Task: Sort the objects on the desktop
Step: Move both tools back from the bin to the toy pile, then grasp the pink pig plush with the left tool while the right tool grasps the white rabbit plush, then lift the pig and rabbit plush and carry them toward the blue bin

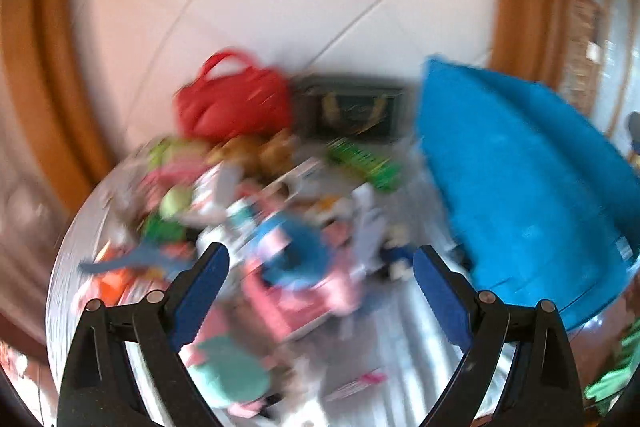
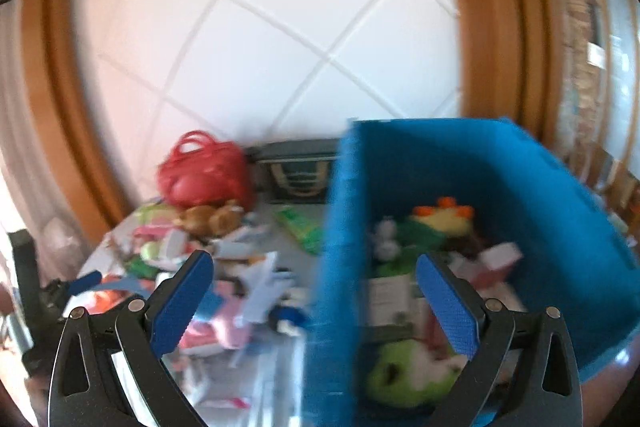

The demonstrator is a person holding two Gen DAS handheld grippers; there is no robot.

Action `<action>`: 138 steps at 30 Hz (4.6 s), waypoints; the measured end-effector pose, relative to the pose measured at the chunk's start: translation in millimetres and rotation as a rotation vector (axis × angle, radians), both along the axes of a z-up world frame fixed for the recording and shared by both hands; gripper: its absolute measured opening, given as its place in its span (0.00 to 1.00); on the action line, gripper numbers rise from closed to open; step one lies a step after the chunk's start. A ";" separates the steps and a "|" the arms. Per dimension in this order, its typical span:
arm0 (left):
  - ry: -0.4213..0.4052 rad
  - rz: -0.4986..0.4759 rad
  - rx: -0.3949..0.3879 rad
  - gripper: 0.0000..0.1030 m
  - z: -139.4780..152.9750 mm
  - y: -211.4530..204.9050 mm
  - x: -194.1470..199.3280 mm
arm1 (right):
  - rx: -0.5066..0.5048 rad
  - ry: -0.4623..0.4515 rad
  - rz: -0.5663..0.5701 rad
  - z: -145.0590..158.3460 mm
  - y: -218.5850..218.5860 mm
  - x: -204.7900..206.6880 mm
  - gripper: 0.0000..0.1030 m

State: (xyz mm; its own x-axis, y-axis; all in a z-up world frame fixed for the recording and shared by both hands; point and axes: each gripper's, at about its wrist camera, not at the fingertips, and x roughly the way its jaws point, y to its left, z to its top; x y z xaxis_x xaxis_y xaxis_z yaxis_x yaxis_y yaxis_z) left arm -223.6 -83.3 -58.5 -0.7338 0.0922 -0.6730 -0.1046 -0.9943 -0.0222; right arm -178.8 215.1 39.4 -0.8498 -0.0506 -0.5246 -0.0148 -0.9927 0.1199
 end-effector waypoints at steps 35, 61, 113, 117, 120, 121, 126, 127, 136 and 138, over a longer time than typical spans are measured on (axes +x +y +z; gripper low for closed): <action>-0.648 0.463 0.220 0.78 -231.0 -138.8 -39.4 | 0.090 -0.651 0.348 -266.2 -162.7 -106.4 1.00; -0.315 0.357 0.064 0.60 -139.5 -152.5 45.8 | 0.064 -0.614 0.475 -281.8 -259.9 -91.2 0.14; 0.004 0.149 0.062 0.61 -1.4 -58.5 24.2 | 0.028 -0.134 0.258 -68.1 -125.5 -79.5 0.14; 0.099 0.019 0.075 0.61 45.8 -12.7 10.0 | 0.059 -0.035 0.155 -13.2 -92.8 -65.3 0.14; 0.155 -0.063 0.082 0.61 76.3 26.9 -0.9 | 0.095 0.020 0.065 19.4 -62.4 -56.8 0.14; 0.172 -0.092 0.089 0.61 86.6 41.9 -4.4 | 0.108 0.033 0.032 28.8 -50.1 -54.6 0.14; 0.214 -0.238 0.116 0.61 128.3 123.9 -20.6 | 0.155 0.056 -0.101 56.1 14.9 -50.4 0.14; 0.219 -0.267 0.118 0.61 135.2 144.0 -24.4 | 0.168 0.053 -0.133 60.1 32.5 -51.5 0.14; 0.148 -0.442 0.103 0.61 138.5 300.8 -73.4 | 0.265 -0.077 -0.290 34.4 146.3 -91.4 0.14; 0.088 -0.464 0.060 0.61 121.0 332.8 -89.5 | 0.260 -0.140 -0.311 16.2 175.4 -107.0 0.14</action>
State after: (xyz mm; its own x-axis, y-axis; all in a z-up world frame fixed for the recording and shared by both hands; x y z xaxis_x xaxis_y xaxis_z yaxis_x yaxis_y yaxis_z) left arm -313.1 249.5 62.5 -0.6599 0.4605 -0.5938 -0.5412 -0.8394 -0.0496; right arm -285.9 390.5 55.6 -0.7233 0.3462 -0.5975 -0.3167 -0.9352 -0.1584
